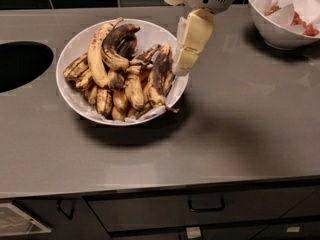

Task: Pick banana from white bowl

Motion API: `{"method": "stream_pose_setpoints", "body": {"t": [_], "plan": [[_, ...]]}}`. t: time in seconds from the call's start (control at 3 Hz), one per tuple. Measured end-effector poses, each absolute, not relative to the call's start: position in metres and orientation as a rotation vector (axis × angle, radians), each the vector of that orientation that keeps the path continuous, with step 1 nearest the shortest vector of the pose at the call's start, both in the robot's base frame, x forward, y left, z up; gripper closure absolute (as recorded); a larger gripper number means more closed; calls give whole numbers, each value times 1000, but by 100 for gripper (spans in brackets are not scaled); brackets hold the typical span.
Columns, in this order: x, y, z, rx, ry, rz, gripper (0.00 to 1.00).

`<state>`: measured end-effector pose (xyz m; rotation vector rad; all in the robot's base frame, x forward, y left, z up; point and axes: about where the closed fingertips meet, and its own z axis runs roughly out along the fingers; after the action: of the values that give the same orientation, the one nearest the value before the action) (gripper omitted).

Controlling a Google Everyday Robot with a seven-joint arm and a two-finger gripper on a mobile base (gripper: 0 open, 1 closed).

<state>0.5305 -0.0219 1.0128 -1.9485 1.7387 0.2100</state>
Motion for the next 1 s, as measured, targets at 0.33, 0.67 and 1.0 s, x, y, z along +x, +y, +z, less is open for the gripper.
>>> {"method": "stream_pose_setpoints", "body": {"t": [0.33,0.67,1.0], "plan": [[533,-17,1013,-1929,1742,218,0],[538,4,1011,-1879,1755,260,0],[543,36,1004,-1893,1741,333,0]]}}
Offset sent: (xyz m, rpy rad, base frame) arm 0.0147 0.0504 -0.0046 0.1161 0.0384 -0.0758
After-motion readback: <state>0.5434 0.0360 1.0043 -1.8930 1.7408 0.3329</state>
